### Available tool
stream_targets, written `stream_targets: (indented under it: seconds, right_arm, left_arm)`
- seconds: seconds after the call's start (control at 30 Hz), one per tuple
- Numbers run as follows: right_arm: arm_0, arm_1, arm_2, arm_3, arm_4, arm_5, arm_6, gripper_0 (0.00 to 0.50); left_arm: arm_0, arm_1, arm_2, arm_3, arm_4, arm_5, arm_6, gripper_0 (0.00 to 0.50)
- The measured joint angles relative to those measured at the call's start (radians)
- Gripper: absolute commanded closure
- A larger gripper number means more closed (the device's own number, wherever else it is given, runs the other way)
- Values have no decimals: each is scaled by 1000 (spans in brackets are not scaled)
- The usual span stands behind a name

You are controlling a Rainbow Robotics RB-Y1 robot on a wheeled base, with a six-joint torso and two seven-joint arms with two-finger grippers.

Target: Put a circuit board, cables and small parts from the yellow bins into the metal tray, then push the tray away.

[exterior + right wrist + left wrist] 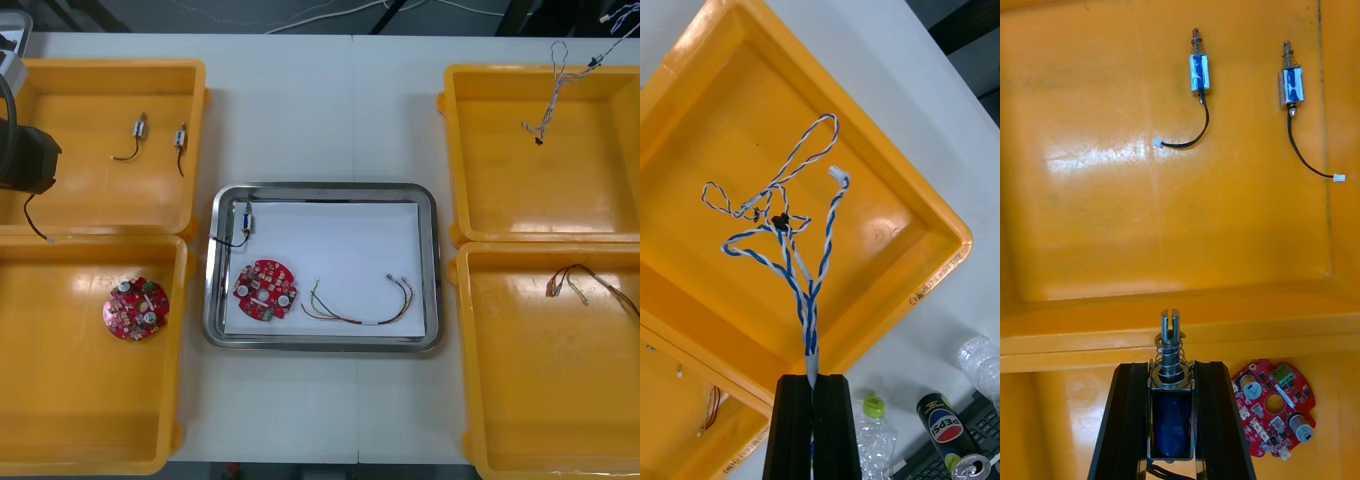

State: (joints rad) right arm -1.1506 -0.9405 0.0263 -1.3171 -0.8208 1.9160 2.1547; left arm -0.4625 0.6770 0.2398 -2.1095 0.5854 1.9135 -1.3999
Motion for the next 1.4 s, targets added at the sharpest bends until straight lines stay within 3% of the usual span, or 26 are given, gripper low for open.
stream_targets:
  seconds: [0.37,0.43,0.47,0.53,0.57,1.07,1.4]
  right_arm:
    - [-10,-1,-36,4,-12,0,4,492]
    - [-10,-1,-36,4,-12,0,5,355]
    - [-10,-1,-36,4,-12,0,5,178]
    - [-10,-1,-36,4,-12,0,6,16]
    - [-10,-1,-36,4,-12,0,6,0]
    - [9,-1,-36,4,-16,0,36,0]
    - [118,18,-40,4,-16,0,36,0]
  left_arm:
    - [2,0,0,0,-1,0,0,500]
    - [4,0,0,0,-2,0,0,500]
    - [4,-1,0,-1,-3,0,0,500]
    - [4,-1,0,-1,-4,0,0,500]
    - [4,-1,0,-1,-4,0,0,500]
    - [4,-1,0,-1,-7,0,0,500]
    - [4,-1,0,-1,-11,0,0,500]
